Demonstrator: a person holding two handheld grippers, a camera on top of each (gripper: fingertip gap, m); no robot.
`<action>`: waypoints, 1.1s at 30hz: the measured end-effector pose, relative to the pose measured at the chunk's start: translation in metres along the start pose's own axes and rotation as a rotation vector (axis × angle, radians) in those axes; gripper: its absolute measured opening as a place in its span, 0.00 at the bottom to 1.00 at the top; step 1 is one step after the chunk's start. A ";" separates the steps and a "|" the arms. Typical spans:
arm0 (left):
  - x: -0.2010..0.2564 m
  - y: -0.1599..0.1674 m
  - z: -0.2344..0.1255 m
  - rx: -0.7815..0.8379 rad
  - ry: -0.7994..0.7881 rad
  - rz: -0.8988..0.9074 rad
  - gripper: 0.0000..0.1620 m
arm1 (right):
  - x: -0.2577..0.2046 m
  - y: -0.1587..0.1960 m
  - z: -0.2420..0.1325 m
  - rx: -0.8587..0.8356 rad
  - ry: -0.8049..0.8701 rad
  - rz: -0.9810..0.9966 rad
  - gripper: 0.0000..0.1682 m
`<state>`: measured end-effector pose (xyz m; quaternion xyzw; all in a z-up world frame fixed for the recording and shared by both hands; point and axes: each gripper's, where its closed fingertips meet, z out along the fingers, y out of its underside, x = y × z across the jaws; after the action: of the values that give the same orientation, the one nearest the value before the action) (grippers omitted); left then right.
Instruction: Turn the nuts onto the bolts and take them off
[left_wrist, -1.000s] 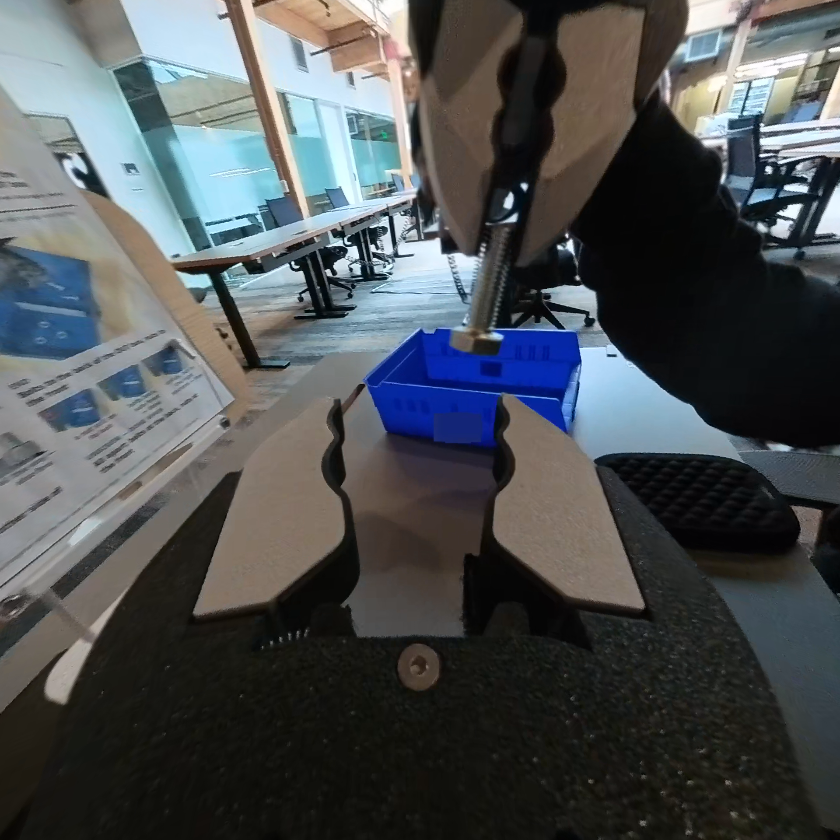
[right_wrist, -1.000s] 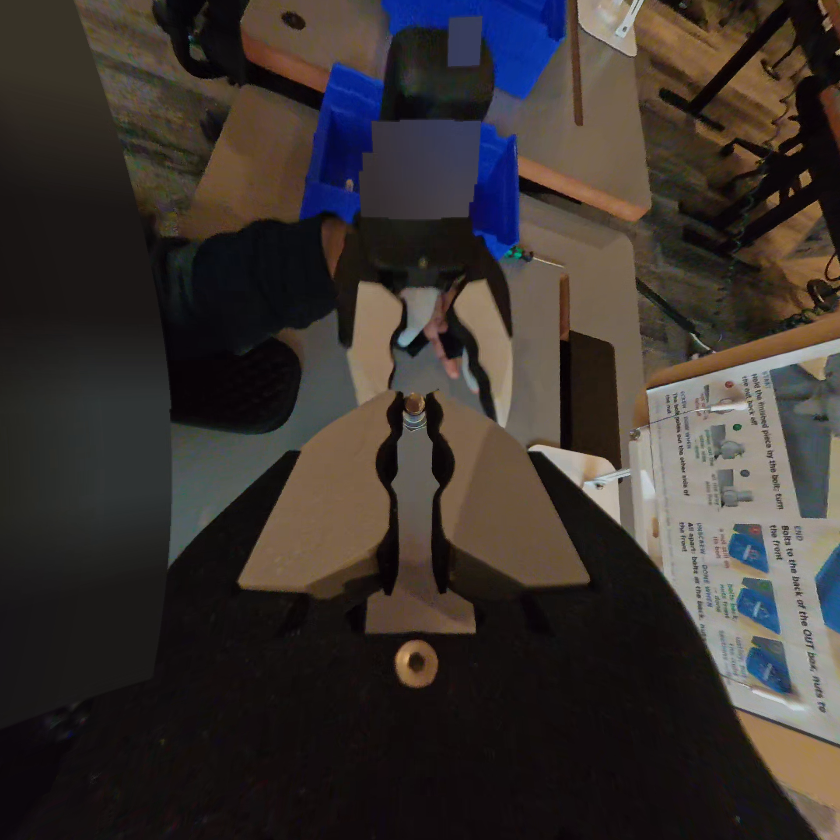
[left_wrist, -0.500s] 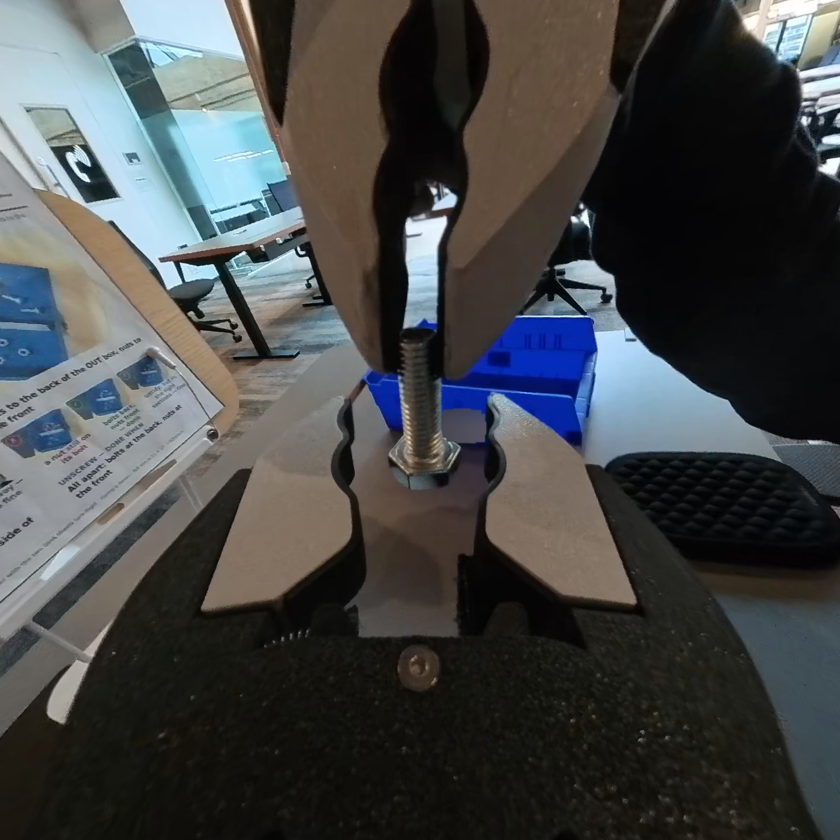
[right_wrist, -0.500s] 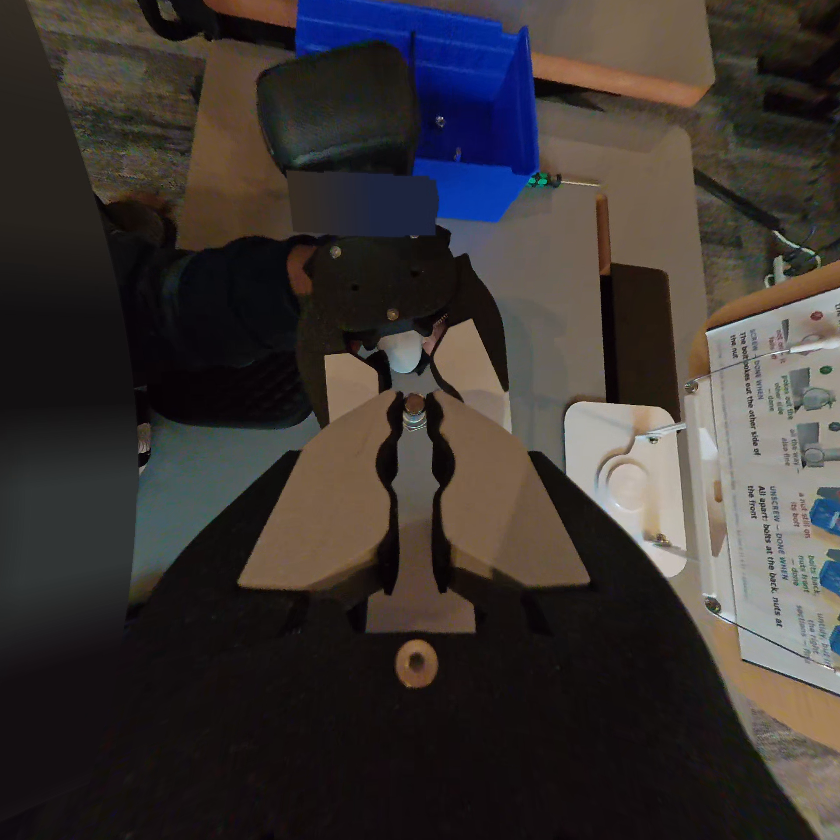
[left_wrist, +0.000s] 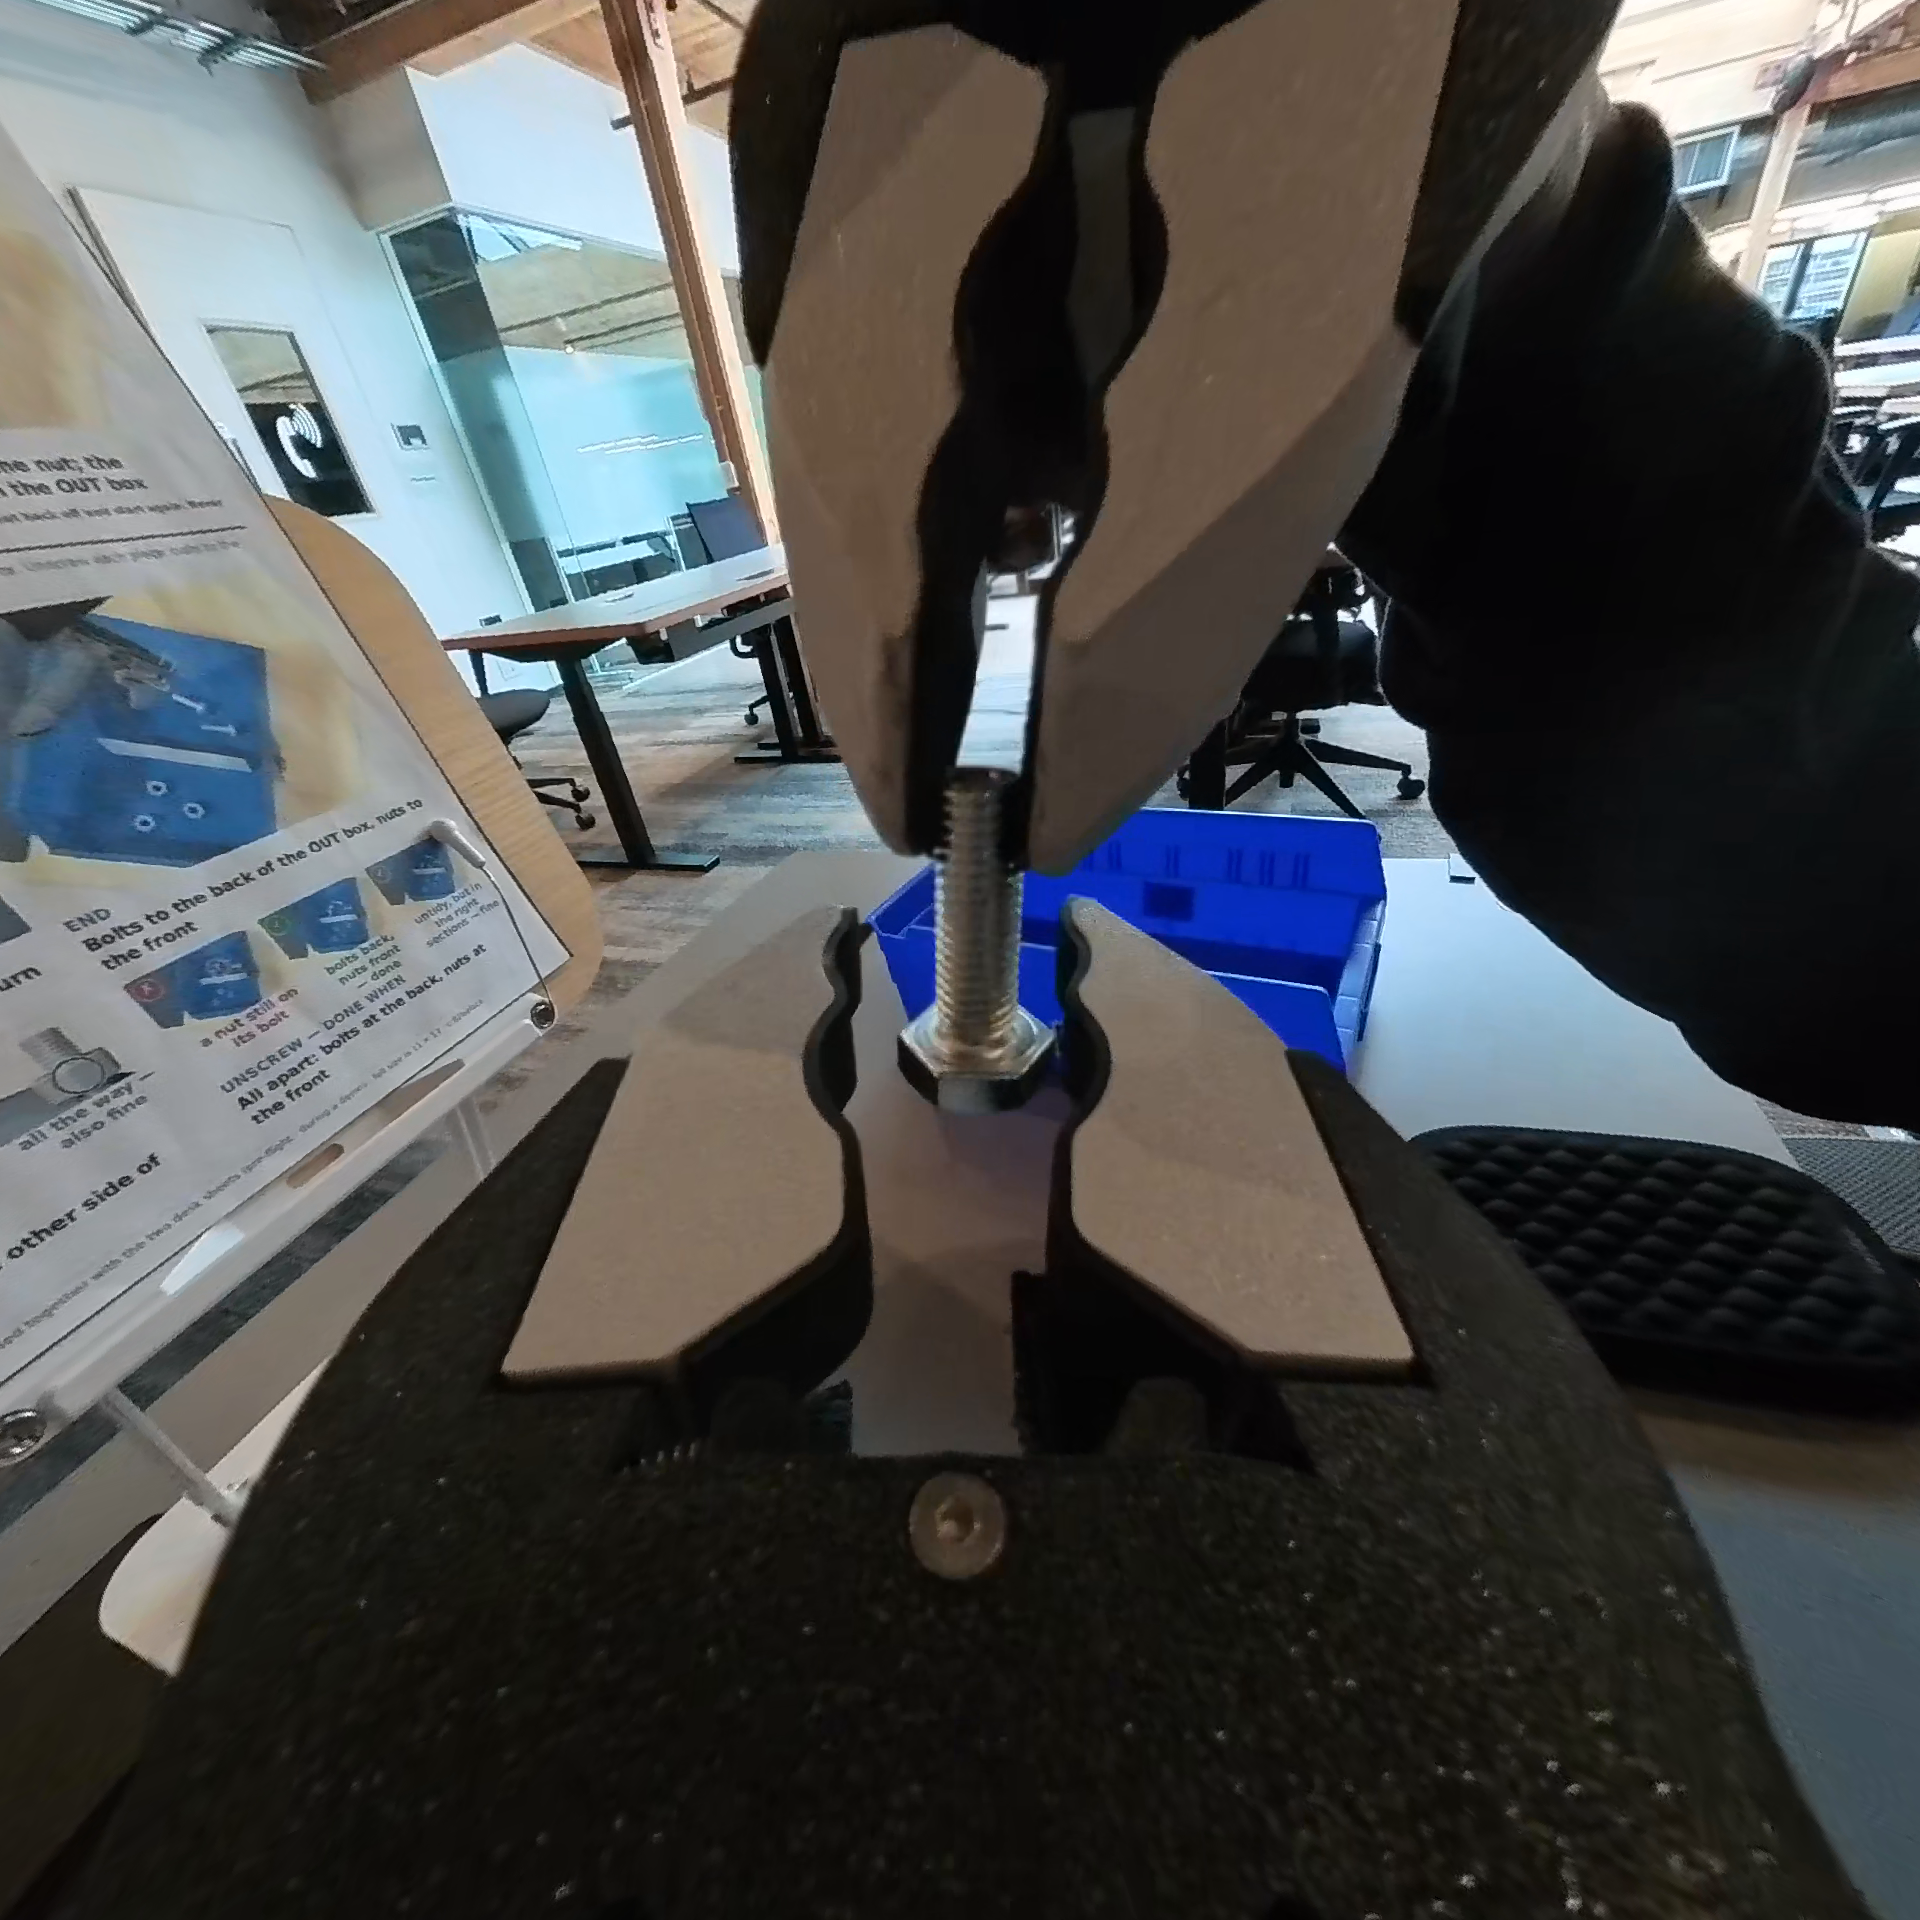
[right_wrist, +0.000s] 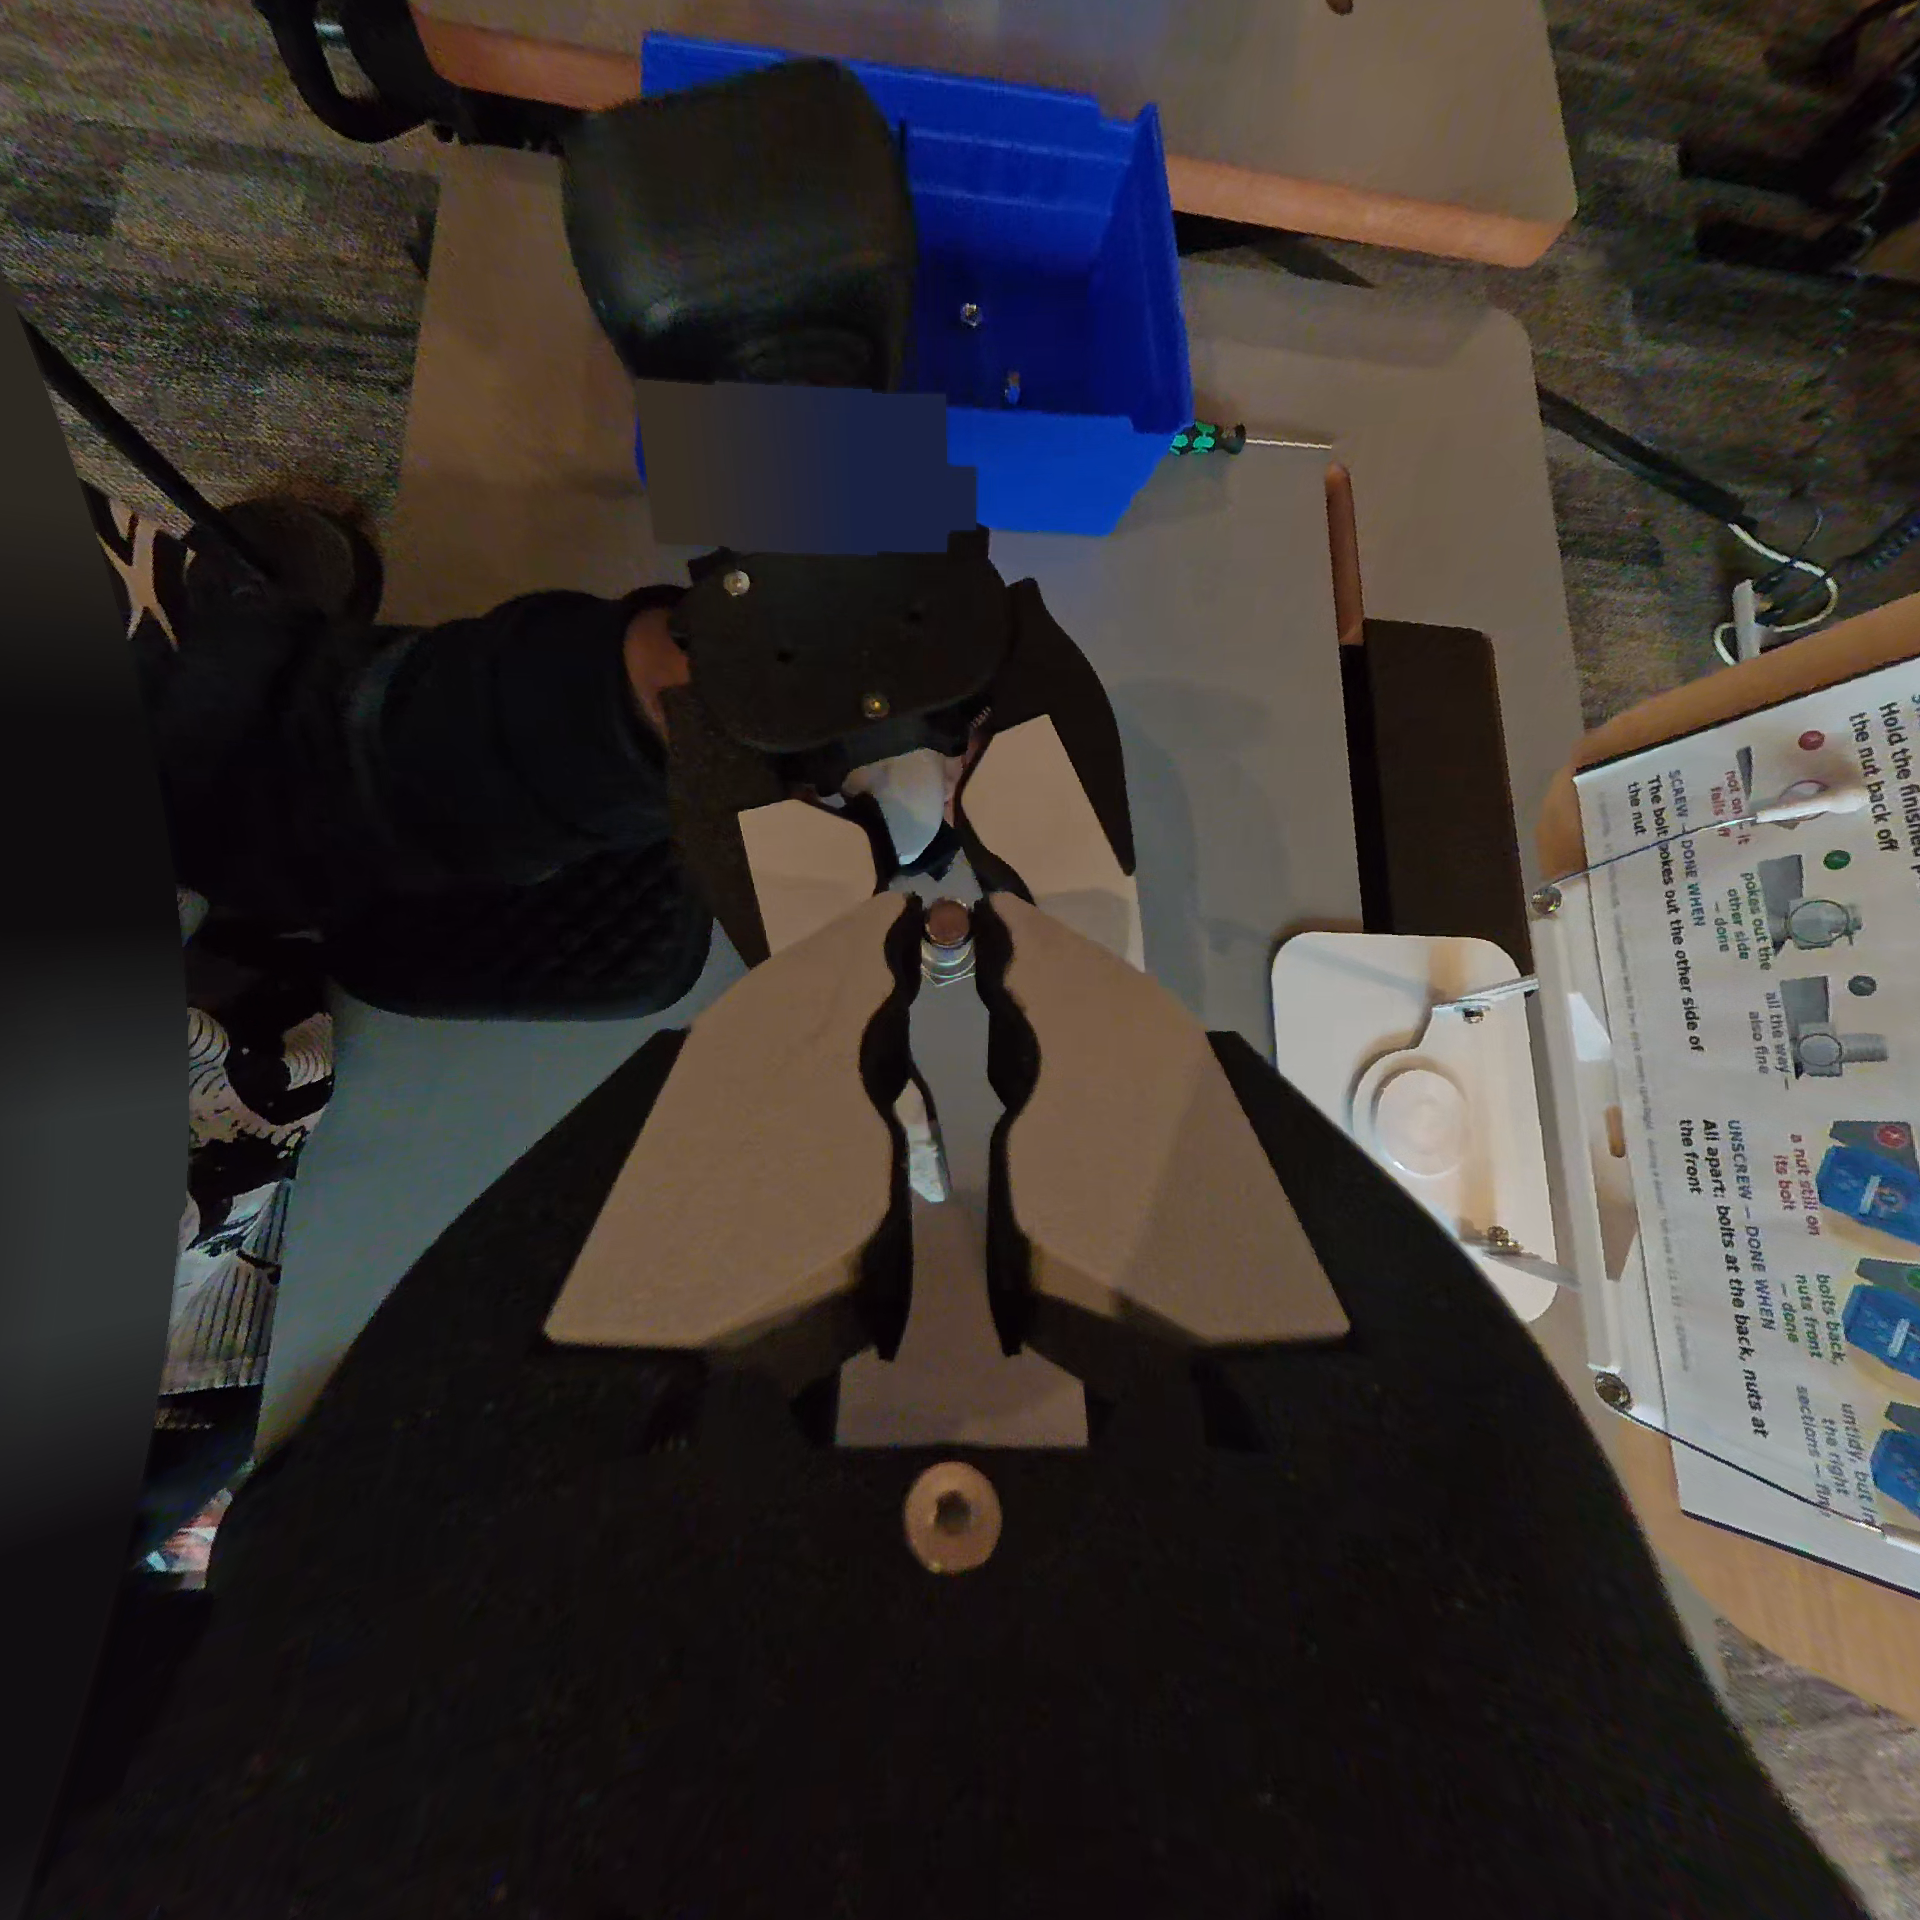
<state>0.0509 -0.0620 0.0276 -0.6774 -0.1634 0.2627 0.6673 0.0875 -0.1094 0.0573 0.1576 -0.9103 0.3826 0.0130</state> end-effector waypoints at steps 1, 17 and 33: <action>0.001 -0.001 0.000 0.003 0.004 -0.002 0.22 | 0.000 0.000 0.001 -0.002 0.002 0.002 0.05; 0.012 0.001 0.001 -0.017 0.076 -0.006 0.15 | -0.006 -0.001 0.002 -0.021 -0.022 -0.033 0.05; 0.016 0.005 0.001 -0.055 0.102 -0.002 0.08 | -0.009 0.002 0.003 -0.030 -0.038 -0.029 0.05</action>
<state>0.0628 -0.0519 0.0201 -0.7078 -0.1369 0.2227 0.6563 0.0960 -0.1071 0.0523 0.1778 -0.9135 0.3659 0.0039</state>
